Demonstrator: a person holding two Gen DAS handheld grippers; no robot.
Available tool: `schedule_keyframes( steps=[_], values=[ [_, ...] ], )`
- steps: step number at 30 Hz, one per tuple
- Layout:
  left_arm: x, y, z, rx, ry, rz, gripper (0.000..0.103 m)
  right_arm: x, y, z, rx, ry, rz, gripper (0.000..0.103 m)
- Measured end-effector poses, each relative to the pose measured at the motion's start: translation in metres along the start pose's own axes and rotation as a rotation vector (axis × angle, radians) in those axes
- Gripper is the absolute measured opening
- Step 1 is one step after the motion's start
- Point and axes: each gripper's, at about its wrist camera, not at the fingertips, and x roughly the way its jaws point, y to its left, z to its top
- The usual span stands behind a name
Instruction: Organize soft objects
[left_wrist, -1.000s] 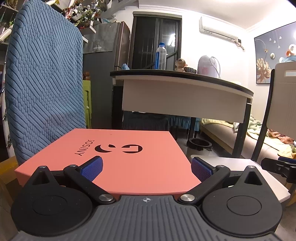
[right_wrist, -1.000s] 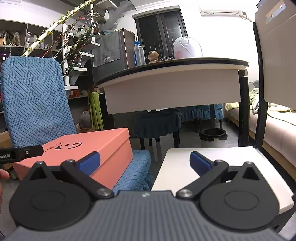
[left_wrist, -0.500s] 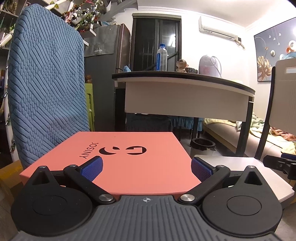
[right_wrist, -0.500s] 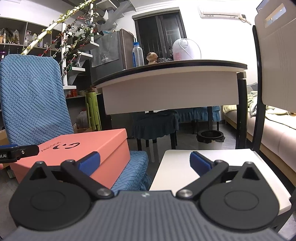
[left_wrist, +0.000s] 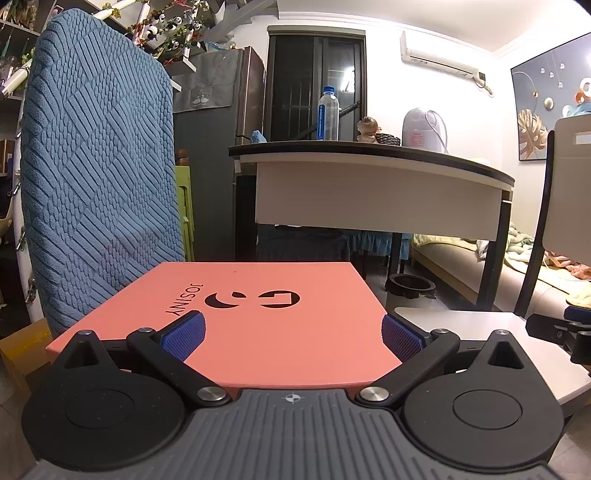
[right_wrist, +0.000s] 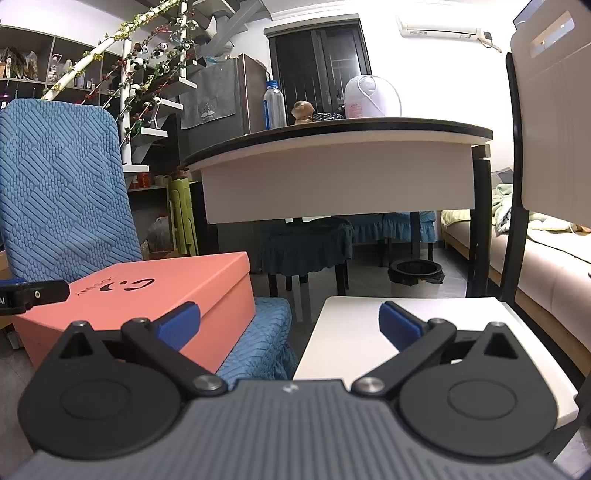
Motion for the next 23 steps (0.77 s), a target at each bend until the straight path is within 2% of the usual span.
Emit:
schedule_keyframes(
  steps=[23],
  values=[
    [-0.0037, 0.0004, 0.0013, -0.001, 0.000, -0.017, 0.102, 0.0024, -0.0018, 0.0002, -0.007, 0.003, -0.001, 0.103]
  ],
)
